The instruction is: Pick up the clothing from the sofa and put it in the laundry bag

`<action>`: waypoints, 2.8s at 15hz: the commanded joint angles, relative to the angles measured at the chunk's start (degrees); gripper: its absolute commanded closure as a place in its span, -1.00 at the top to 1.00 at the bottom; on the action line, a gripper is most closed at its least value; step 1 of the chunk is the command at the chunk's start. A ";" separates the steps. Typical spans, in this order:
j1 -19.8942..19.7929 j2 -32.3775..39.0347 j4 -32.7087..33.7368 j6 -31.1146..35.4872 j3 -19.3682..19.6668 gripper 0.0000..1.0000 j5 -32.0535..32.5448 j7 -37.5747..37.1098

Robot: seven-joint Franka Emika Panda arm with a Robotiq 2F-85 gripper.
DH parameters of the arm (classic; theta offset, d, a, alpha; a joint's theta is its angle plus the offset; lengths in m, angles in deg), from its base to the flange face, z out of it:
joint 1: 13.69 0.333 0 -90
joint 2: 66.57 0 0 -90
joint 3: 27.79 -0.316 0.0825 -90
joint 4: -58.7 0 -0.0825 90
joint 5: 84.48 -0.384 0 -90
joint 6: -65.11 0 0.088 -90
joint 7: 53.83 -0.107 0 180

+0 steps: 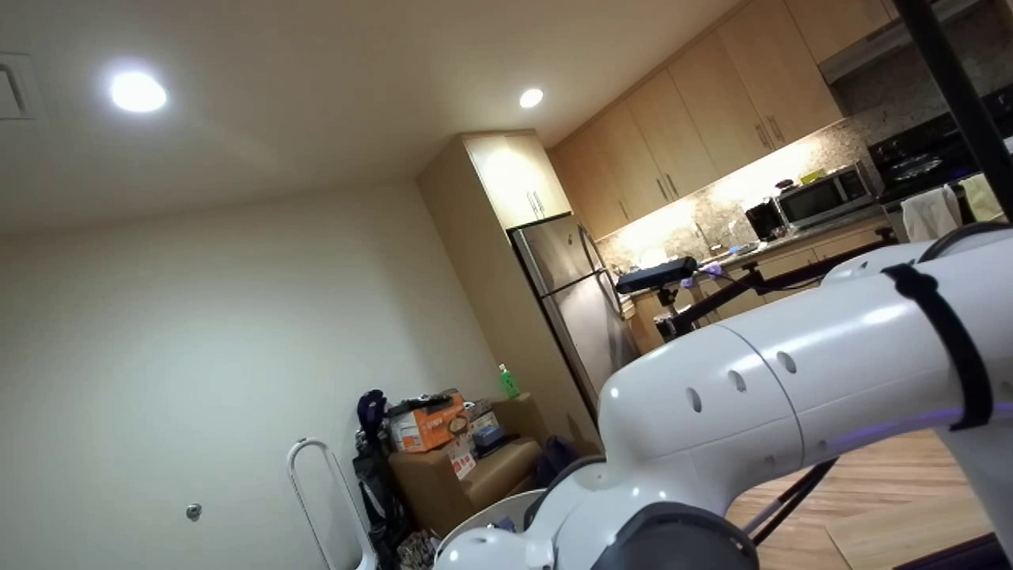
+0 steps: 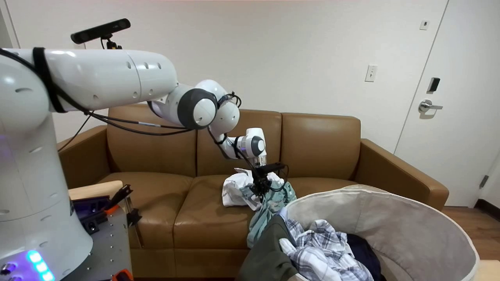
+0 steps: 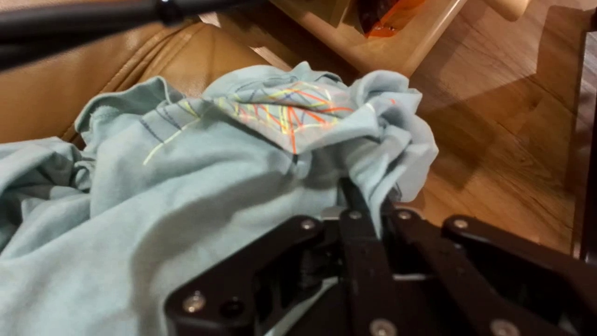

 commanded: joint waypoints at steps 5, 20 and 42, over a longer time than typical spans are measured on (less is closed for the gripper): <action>0.71 0.06 -0.94 -2.79 1.34 0.15 -0.91 -4.26; 4.36 0.03 2.14 -9.21 5.23 -0.91 2.03 -20.77; 18.66 -14.11 10.32 -11.05 15.73 -0.95 11.37 -34.34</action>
